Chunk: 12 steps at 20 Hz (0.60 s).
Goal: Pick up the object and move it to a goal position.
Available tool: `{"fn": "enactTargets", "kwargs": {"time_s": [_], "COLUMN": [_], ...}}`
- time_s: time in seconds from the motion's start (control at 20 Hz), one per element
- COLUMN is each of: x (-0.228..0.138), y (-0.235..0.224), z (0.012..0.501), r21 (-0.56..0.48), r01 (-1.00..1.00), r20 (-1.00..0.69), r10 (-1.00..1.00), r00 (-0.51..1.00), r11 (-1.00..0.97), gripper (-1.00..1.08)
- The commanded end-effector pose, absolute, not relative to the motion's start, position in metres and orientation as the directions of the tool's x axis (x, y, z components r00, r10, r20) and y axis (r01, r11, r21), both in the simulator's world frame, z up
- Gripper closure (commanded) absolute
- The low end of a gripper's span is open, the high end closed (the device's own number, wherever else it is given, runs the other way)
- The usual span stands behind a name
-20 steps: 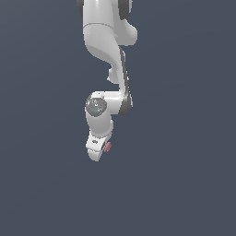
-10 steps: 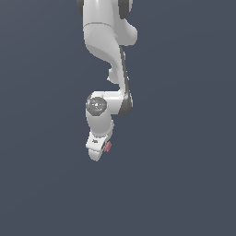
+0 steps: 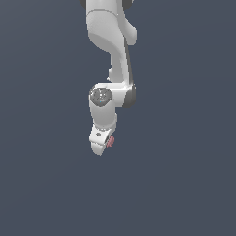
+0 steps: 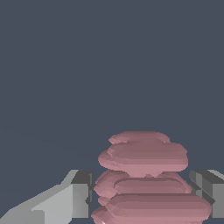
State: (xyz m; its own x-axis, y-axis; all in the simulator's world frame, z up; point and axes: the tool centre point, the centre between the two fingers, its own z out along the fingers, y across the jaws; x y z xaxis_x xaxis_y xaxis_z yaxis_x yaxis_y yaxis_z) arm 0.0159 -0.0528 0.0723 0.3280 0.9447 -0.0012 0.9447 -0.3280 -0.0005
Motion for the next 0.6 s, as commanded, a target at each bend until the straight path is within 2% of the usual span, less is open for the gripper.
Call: {"fn": "enactTargets", "kwargs": {"time_s": [0.0, 0.55], "x": [0.010, -0.029], "y": [-0.045, 0.004], "z": [0.086, 0.174], "r21": [0.001, 0.001], "r01": [0.945, 0.945], "r20": [-0.001, -0.004], "r10": [0.945, 0.945], "r00": [0.328, 0.327], "r11": [-0.328, -0.327], "gripper": [1.08, 1.08]}}
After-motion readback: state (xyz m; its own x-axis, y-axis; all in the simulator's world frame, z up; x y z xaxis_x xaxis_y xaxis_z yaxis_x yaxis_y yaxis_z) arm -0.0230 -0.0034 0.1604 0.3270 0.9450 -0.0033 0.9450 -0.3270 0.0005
